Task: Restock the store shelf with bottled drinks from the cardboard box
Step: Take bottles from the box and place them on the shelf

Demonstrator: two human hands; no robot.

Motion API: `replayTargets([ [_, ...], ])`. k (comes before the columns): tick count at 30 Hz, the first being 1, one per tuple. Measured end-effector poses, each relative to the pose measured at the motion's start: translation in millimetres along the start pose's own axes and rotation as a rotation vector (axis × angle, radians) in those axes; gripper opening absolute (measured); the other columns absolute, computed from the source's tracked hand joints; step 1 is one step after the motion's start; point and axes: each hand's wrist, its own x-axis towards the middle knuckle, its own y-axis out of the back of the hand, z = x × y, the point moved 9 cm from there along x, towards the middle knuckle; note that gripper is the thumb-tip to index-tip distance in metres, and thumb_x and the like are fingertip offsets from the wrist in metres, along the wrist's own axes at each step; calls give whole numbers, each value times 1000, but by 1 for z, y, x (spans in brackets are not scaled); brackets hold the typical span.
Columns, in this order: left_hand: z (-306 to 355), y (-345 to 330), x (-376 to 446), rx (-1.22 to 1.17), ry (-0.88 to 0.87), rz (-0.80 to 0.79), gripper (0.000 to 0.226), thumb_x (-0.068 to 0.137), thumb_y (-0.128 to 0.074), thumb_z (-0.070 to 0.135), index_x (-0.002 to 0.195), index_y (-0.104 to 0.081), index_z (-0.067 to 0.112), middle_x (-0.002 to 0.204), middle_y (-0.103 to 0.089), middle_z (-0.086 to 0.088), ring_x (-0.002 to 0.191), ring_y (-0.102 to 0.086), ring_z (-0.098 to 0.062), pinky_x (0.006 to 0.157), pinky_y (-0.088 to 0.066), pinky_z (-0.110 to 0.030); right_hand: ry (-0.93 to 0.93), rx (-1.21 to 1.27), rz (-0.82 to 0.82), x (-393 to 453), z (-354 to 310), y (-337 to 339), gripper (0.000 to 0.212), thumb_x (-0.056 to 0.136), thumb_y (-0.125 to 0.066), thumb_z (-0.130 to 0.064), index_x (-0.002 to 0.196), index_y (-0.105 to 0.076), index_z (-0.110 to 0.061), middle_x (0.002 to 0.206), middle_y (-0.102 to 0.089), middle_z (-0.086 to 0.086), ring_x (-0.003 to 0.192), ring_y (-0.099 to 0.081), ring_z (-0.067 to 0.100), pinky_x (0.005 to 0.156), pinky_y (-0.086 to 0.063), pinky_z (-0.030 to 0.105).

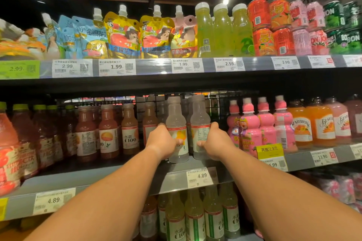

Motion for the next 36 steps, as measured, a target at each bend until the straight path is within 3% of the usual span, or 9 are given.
replayTargets([
  [5,-1,-6,10,56,10,-2,51,79,-79,41,116,-56,13,107,-66,-6,96,-65,-25,87,-56,-40,-42,-45,-37,13,-2,-7,64,90,-68,-32,136,-33,-4,131,-55,16,120,-55,33,98,-48,42],
  [12,-5,-12,19,85,8,-7,44,82,-76,41,111,-59,12,101,-66,-5,92,-64,-22,83,-55,-35,-43,-42,-46,23,2,-13,52,91,-67,-31,130,-43,-5,128,-57,15,118,-56,32,99,-48,41],
  [19,-2,-1,2,81,41,13,39,82,-77,36,109,-59,13,105,-66,-7,95,-65,-25,86,-56,-39,-81,-72,-82,11,3,-13,69,88,-70,-37,137,-34,-4,131,-55,15,118,-55,33,96,-49,41],
  [22,3,17,-15,119,46,61,43,84,-76,34,116,-55,14,114,-64,-9,102,-62,-28,82,-53,-35,-109,-135,-37,-7,4,0,73,91,-65,-41,140,-26,-3,130,-55,17,116,-56,34,90,-50,41],
  [30,6,85,-91,156,-53,125,58,93,-61,39,144,-41,19,138,-54,-7,123,-53,-28,99,-46,-39,65,-124,243,-101,-14,44,45,94,-56,-38,129,-46,-13,119,-57,10,102,-59,29,82,-53,43],
  [36,-8,115,-167,248,-60,142,57,91,-60,46,139,-48,18,134,-59,-8,121,-55,-30,101,-47,-41,122,-74,146,-185,-64,24,49,91,-56,-46,126,-48,-13,124,-54,12,112,-55,35,91,-50,47],
])
